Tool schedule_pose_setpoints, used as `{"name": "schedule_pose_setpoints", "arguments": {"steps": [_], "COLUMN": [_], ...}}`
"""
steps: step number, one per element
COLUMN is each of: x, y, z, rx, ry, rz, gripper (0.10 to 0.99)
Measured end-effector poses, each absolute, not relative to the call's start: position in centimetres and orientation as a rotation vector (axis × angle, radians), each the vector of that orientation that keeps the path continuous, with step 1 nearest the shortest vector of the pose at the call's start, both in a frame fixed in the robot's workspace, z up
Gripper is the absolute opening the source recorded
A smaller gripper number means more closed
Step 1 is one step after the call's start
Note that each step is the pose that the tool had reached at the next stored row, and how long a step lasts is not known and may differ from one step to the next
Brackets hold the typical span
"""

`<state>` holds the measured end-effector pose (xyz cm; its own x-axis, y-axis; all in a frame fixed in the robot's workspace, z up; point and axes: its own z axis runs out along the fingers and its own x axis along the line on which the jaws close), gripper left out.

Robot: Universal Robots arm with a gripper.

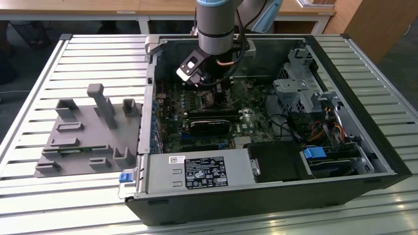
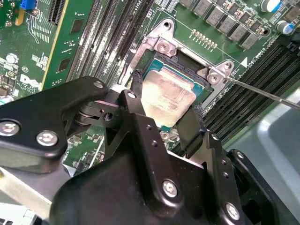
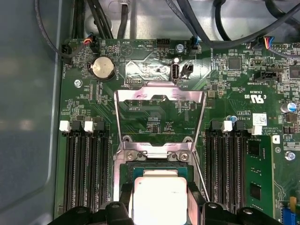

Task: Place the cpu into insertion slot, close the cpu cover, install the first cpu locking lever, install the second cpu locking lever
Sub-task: 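Place the cpu into insertion slot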

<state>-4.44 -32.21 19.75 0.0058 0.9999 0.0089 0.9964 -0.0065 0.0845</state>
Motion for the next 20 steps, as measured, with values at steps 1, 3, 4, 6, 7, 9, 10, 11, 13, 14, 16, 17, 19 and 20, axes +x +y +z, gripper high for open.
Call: {"name": "schedule_pose_setpoints", "arguments": {"steps": [1,3,4,6,7,9,10,11,13,14,16,17,19,20], "x": [-4.43,-4.42,-4.41,-4.40,-4.40,-4.40,-4.40,-4.40,-4.39,-4.40,-4.40,-4.38,-4.39,-4.39], "y": [-32.21,-32.21,-32.21,-32.21,-32.20,-32.20,-32.19,-32.19,-32.18,-32.18,-32.18,-32.16,-32.17,-32.18], "z": [19.71,19.62,19.56,19.45,19.39,19.26,19.21,19.21,19.19,19.19,19.19,19.15,19.16,19.18], "rx": [2.189,2.189,2.189,2.189,2.190,2.190,2.189,2.189,2.190,2.190,2.190,2.190,2.190,2.190], "ry": [2.175,2.176,2.176,2.176,2.176,2.176,2.176,2.176,2.176,2.176,2.176,2.177,2.176,2.176], "rz": [0.102,0.101,0.101,0.101,0.100,0.098,0.097,0.097,0.098,0.098,0.098,0.101,0.100,0.099], "gripper": [0.541,0.541,0.541,0.541,0.541,0.541,0.541,0.541,0.541,0.541,0.541,0.541,0.553,0.612]}}
